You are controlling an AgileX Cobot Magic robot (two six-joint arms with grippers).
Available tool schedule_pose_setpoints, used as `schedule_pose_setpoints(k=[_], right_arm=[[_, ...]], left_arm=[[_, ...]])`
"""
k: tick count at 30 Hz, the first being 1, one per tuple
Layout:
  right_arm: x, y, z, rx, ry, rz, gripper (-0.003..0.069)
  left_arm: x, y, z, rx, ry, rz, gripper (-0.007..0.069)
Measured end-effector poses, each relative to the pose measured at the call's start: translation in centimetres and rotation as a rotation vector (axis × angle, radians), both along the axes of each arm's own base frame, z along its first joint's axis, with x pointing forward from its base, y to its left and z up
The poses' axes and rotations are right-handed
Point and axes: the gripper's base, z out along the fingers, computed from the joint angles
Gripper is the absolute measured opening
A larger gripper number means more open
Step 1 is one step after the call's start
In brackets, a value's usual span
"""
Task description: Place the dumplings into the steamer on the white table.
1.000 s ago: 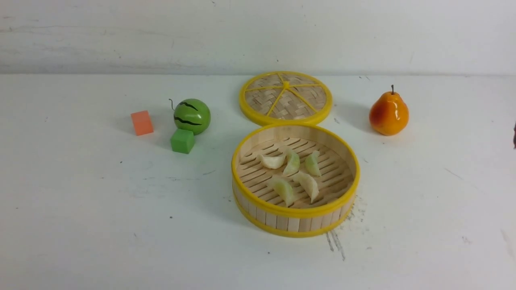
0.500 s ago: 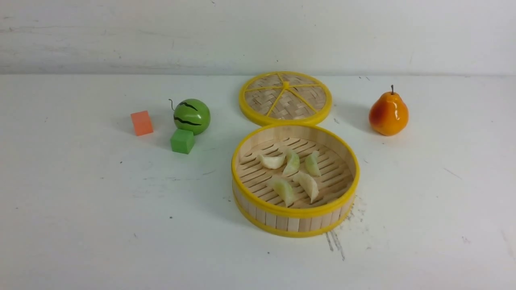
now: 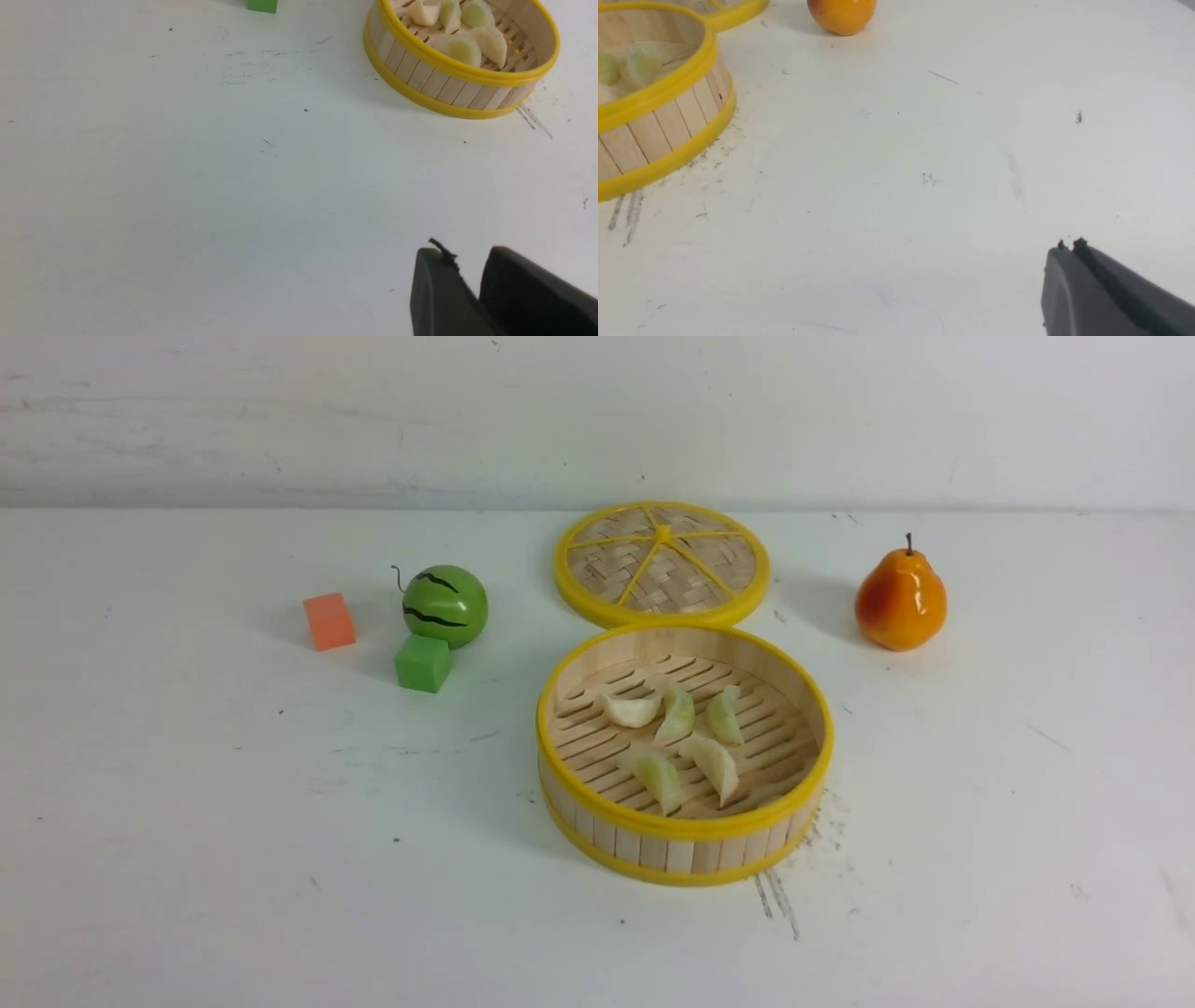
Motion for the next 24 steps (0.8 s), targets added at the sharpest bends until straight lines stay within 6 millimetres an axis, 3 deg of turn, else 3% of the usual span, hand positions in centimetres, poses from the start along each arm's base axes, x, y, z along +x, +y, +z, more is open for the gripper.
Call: schedule_pose_setpoints(k=[24], right_arm=[[-0.01, 0.02, -0.01, 0.007, 0.003, 0.000, -0.0007]], left_arm=[[0.00, 0.00, 0.00, -0.001, 0.000, 0.000, 0.0163]])
